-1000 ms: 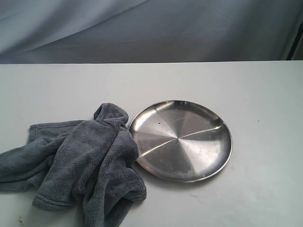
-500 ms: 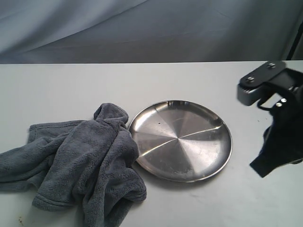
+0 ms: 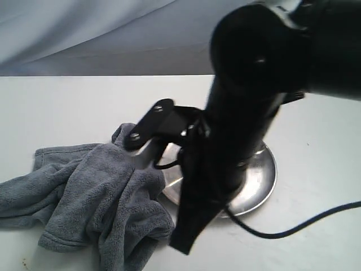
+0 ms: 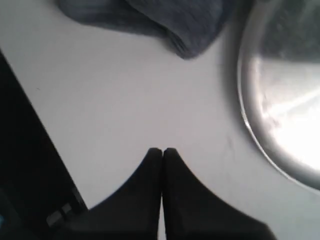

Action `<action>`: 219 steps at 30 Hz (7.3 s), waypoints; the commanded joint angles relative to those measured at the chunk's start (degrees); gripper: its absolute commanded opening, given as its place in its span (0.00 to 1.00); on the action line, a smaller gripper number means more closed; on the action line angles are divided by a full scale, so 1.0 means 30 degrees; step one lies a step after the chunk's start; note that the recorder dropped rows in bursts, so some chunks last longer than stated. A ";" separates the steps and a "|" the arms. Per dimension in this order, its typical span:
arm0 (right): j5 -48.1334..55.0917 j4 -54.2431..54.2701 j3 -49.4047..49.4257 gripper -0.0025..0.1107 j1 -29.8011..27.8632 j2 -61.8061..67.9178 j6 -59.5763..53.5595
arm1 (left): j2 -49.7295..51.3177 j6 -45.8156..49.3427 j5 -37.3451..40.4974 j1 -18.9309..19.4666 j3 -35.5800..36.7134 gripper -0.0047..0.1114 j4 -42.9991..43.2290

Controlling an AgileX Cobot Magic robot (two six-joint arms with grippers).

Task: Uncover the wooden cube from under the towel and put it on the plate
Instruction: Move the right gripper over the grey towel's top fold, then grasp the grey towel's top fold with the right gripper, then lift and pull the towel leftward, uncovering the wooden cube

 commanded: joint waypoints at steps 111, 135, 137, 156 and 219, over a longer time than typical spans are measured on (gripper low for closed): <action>-0.0298 -0.2583 -0.7518 0.64 -0.0716 0.8011 1.1033 | -0.0075 -0.0027 -0.0232 0.0058 0.0087 0.04 -0.0092; -0.2660 -0.0943 -0.7523 0.11 -0.0757 0.9936 1.1470 | -0.0075 -0.0055 -0.0232 0.0058 0.0087 0.04 -0.0092; -0.2660 -0.0943 -0.7523 0.02 -0.0757 0.9860 1.1293 | -0.0075 -0.0055 -0.0232 0.0058 0.0087 0.04 -0.0092; -0.3918 0.1750 -0.7523 0.02 -0.0722 0.6168 0.8525 | -0.0075 -0.0026 -0.0232 0.0058 0.0087 0.04 -0.0092; -1.5974 1.2994 -0.7611 0.83 -0.0649 0.8006 -0.9309 | -0.0075 -0.0113 -0.0232 0.0058 0.0087 0.04 -0.0092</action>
